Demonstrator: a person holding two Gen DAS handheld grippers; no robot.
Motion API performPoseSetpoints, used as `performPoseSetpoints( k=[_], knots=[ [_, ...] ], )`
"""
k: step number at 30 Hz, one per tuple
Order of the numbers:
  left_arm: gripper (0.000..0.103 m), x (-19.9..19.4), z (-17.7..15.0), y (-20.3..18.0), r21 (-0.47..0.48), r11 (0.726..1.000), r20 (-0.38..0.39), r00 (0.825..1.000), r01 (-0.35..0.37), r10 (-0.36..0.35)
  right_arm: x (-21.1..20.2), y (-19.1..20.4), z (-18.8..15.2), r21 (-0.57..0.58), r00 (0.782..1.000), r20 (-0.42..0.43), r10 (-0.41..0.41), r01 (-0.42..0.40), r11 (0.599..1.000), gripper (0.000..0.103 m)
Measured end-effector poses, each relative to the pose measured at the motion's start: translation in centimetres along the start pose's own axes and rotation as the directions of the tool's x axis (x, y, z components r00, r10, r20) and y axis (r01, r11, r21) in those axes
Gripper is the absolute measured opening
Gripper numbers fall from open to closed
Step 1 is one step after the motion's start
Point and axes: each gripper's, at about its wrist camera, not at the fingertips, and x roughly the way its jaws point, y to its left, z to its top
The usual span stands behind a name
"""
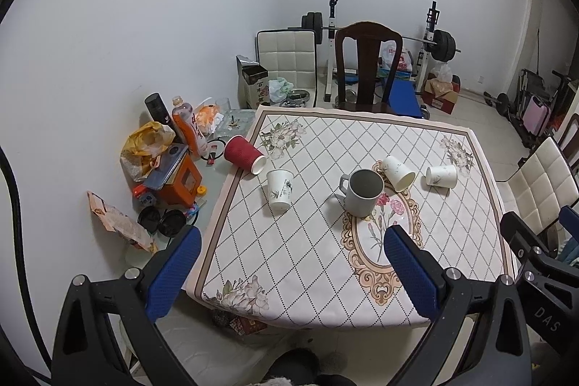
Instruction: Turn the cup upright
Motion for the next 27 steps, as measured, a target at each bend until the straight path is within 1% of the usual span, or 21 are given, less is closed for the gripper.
performPoseSetpoints(
  k=[27],
  knots=[
    [0.103,-0.46,-0.31,0.13,-0.005,1.0,0.004,1.0,0.0,0.0,-0.37,-0.1,-0.13,-0.002,1.0,-0.005,0.007,-0.007,1.0,0.103]
  ],
)
